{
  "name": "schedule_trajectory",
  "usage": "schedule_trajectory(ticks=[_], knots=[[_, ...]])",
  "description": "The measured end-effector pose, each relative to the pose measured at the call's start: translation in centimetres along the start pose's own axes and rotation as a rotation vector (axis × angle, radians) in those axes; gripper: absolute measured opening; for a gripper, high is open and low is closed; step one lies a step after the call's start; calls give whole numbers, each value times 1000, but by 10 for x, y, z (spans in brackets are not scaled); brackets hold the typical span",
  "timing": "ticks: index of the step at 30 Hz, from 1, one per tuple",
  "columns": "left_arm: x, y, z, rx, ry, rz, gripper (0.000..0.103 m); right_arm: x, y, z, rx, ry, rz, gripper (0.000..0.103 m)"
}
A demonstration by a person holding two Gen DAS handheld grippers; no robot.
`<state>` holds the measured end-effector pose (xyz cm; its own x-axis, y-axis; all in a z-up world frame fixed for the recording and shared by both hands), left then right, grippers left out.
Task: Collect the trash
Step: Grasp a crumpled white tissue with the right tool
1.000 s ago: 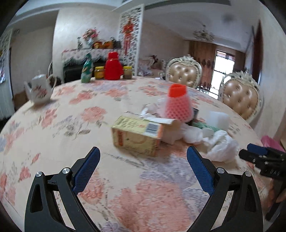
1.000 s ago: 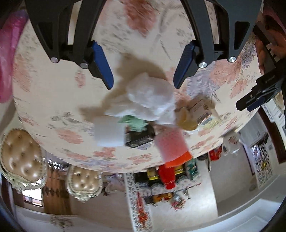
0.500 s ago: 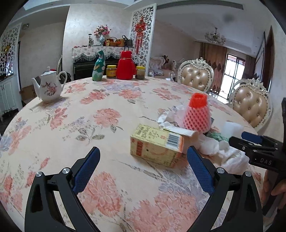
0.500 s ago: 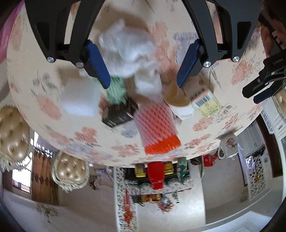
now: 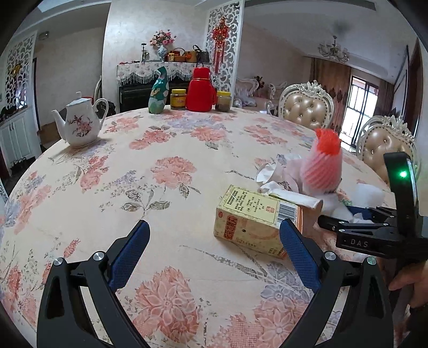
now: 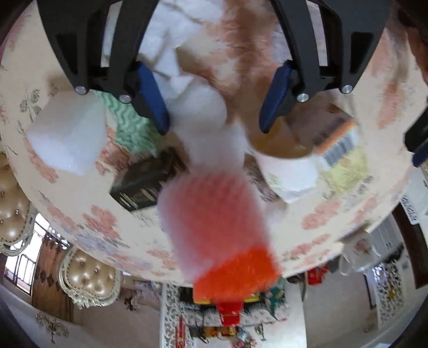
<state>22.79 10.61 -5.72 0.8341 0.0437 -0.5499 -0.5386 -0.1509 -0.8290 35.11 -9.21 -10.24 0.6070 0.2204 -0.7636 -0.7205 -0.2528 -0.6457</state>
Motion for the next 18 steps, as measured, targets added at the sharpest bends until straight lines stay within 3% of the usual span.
schedule_trajectory(ticks=[1,2,3,5,15,18], knots=[[1,0,-1,2,3,2,92,2,4,-4,-1,1,13,64],[1,0,-3,3,8,4,92,0,6,-6,-1,6,2,47],[2,-1,-5,4,12,5,92,-5,8,-11,11,0,-15,36],[5,-1,-9,9,17,10,92,-13,12,-19,38,-58,-25,31],[18,-5,-43,20,50,44,92,-91,32,-31,37,-166,-223,29],[29,-8,-52,14,22,48,92,-109,35,-43,48,-171,-276,30]])
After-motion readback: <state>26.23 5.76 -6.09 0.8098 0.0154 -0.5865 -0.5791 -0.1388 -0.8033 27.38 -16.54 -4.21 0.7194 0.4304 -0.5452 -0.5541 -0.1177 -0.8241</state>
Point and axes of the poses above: each gripper's, at about its wrist camera, not at the fingertips, and x roughly the way its jaws point, z to its left, y to its underside, the point moved 1 cm from there along x, roughly the way its jaws point, and after that the axes turned 1 degree about y, right-handed, at the moved point
